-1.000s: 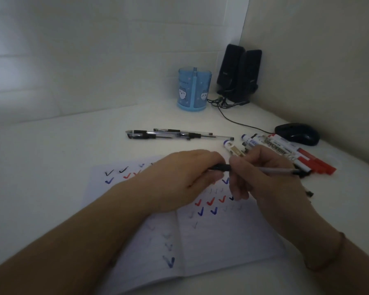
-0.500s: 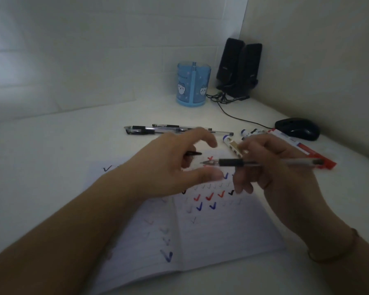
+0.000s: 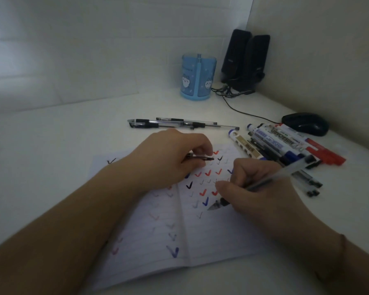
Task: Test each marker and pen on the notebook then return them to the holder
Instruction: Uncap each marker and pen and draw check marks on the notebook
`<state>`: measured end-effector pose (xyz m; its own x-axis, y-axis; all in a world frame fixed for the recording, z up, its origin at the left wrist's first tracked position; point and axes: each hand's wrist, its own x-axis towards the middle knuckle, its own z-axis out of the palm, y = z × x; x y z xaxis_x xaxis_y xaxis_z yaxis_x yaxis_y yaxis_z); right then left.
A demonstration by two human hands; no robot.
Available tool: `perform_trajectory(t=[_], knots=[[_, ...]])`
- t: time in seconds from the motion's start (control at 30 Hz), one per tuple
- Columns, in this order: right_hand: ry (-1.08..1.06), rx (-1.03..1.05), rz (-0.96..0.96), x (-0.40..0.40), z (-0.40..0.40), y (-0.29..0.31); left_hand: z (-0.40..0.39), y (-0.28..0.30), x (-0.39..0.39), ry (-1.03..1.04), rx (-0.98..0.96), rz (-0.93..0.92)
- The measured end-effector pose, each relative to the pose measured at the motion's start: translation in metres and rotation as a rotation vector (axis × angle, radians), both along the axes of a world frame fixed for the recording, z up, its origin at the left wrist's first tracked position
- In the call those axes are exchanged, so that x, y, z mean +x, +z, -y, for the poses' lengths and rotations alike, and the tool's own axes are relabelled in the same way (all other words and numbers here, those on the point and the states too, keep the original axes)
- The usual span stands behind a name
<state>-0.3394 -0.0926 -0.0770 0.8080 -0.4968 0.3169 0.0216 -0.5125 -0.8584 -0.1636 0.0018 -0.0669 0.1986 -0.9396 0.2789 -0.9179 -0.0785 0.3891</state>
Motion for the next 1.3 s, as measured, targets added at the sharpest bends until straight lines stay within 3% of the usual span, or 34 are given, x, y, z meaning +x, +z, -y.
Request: perform_trajectory(t=[0.6, 0.73, 0.97, 1.3], knots=[[0.019, -0.053, -0.019, 0.001, 0.000, -0.004, -0.001, 0.003, -0.005, 0.022, 0.033, -0.009], [-0.030, 0.107, 0.010, 0.000, 0.003, 0.007, 0.000, 0.004, -0.003, 0.013, 0.039, -0.022], [-0.056, 0.480, 0.235, -0.009, 0.026, 0.024, 0.004, 0.008, -0.007, 0.062, -0.098, -0.422], [-0.033, 0.481, 0.183, -0.007, 0.025, 0.021, 0.002, 0.013, -0.015, -0.010, -0.169, -0.398]])
